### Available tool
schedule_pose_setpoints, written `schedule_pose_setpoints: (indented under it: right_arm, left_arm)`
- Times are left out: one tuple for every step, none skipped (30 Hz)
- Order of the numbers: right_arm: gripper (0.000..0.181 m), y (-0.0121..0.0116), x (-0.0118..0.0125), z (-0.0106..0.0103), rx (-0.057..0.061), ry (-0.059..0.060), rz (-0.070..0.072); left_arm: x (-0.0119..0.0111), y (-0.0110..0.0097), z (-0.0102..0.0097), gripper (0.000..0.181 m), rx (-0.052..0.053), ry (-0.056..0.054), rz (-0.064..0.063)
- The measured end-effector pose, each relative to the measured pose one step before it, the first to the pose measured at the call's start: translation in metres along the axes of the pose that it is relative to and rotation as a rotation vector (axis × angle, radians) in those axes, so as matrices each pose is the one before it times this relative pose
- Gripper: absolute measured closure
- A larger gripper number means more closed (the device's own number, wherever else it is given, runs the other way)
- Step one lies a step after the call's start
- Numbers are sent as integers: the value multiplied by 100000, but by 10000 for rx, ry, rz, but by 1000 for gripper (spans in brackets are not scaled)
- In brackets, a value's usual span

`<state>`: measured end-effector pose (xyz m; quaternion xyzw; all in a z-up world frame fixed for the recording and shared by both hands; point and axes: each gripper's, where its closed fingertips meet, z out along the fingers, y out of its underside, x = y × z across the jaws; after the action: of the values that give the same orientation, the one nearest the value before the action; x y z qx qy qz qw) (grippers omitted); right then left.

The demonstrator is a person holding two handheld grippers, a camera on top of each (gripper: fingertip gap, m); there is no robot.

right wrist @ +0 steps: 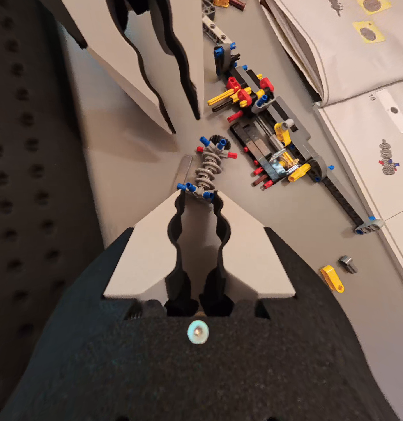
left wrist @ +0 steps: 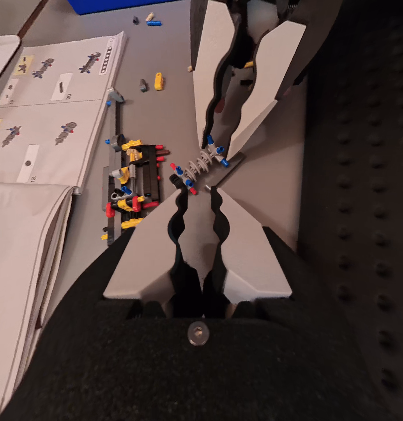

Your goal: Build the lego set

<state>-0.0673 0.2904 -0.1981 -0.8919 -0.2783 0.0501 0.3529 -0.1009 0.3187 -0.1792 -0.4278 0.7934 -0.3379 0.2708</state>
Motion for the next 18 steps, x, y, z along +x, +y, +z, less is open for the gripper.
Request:
schedule_pose_setpoints:
  right_arm:
    - [158, 75, 268, 15, 22, -50, 197]
    - [158, 112, 243, -16, -14, -4, 246]
    - [158, 176, 167, 7, -73, 23, 262]
    - [158, 117, 155, 11, -35, 101, 278]
    - [158, 133, 121, 2, -40, 166, 254]
    - [158, 257, 18, 20, -132, 173, 118]
    - [158, 345, 75, 25, -205, 258, -50]
    - [160, 222, 249, -55, -133, 405, -56]
    - [163, 128, 61, -106, -103, 265, 22]
    - [163, 95, -147, -96, -124, 99, 136]
    - [163, 42, -317, -64, -83, -39, 180]
    - [162, -8, -388, -15, -32, -86, 210]
    - [162, -42, -447, 29, -12, -127, 191]
    - [161, -100, -439, 50, 18, -122, 137]
    - [160, -161, -493, 73, 47, -148, 35]
    - [160, -202, -417, 90, 70, -116, 11]
    - [160, -265, -321, 141, 81, -77, 44]
    - [160, -306, -441, 159, 89, -163, 45]
  left_arm:
    - [-225, 71, -89, 162, -27, -106, -113]
    - [-93, 123, -18, 163, -46, -65, -145]
    - [49, 137, 52, 163, -54, -16, -152]
    - [267, 146, 135, 163, -46, 60, -142]
    - [379, 153, 169, 162, -56, 102, -84]
    - [354, 118, 174, 162, -30, 54, 3]
    - [274, 120, 163, 162, -23, 4, 50]
    - [226, 163, 169, 162, -61, 1, 43]
    - [200, 193, 178, 162, -83, 20, 10]
    - [232, 153, 146, 161, -61, 50, -5]
    - [172, 139, 124, 161, -47, 38, 10]
    - [46, 152, 100, 160, -70, -27, 36]
    - [17, 158, 60, 160, -84, -35, 53]
    - [8, 87, 5, 159, -42, -18, 36]
    - [-9, -1, -67, 159, 10, -11, 0]
    - [-39, -19, -110, 159, 25, -5, -33]
    - [-84, -13, -159, 159, 28, -26, -44]
    - [-131, -10, -189, 159, 42, -62, -49]
